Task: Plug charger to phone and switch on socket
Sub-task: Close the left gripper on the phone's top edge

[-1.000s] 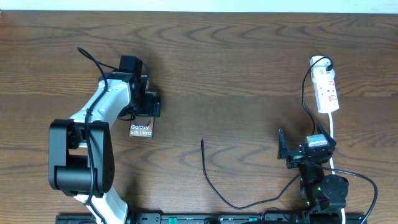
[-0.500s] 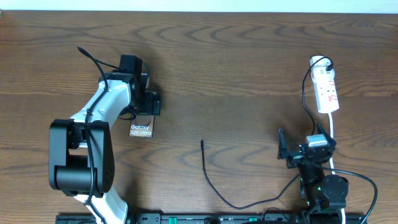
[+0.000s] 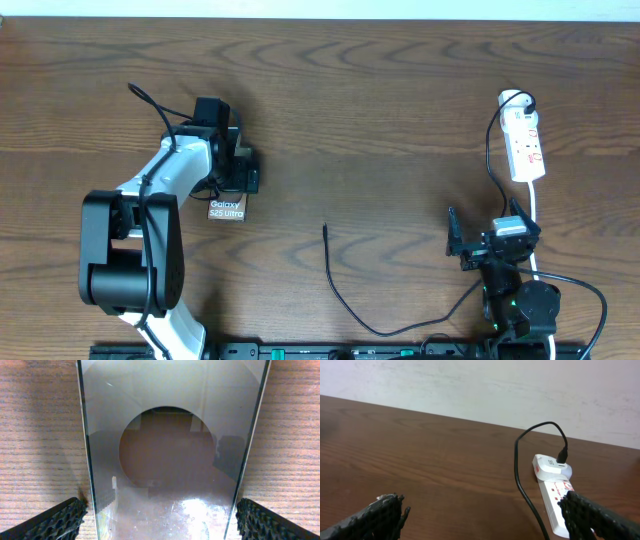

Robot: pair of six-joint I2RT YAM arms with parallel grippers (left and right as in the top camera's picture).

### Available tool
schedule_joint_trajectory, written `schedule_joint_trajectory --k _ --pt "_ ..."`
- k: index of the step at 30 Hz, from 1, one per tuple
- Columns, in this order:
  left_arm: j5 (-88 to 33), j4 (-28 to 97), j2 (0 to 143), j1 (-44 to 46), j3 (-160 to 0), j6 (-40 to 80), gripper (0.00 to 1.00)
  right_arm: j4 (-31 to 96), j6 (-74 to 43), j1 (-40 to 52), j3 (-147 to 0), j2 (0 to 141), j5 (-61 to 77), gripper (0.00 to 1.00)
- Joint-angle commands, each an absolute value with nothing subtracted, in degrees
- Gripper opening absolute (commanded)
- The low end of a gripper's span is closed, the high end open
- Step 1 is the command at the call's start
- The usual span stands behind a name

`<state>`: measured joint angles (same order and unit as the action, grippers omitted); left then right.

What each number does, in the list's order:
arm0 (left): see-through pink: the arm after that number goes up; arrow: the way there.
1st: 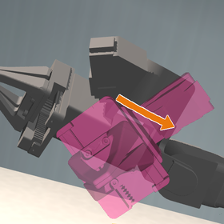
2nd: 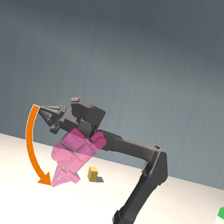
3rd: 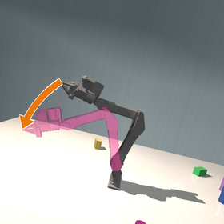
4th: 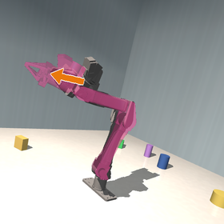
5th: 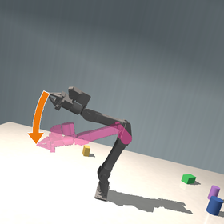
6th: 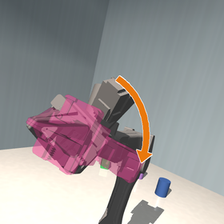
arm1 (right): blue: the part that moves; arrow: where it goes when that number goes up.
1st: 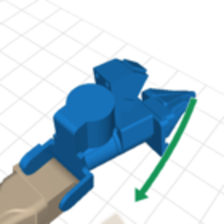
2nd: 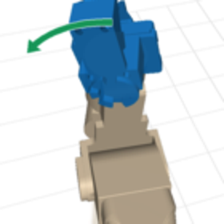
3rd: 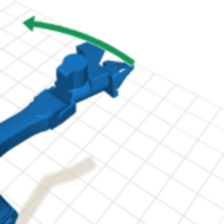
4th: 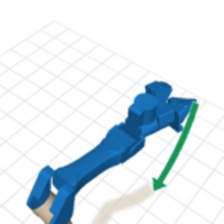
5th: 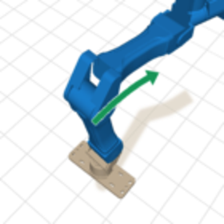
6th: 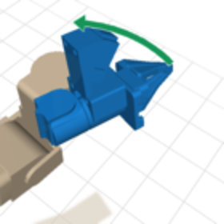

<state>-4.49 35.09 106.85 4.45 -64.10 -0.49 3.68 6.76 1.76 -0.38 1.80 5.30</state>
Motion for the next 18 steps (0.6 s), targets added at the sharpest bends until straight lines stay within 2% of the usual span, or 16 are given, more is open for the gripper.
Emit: schedule_joint_trajectory --k 1,18 --pt "-3.8 35.0 107.5 4.5 -63.9 -1.5 0.98 3.9 7.4 2.2 -0.3 1.6 5.0 0.99" --pt "-3.7 31.3 107.6 4.5 -62.0 -4.5 0.98 3.9 7.4 2.2 -0.3 1.6 5.0 0.99"
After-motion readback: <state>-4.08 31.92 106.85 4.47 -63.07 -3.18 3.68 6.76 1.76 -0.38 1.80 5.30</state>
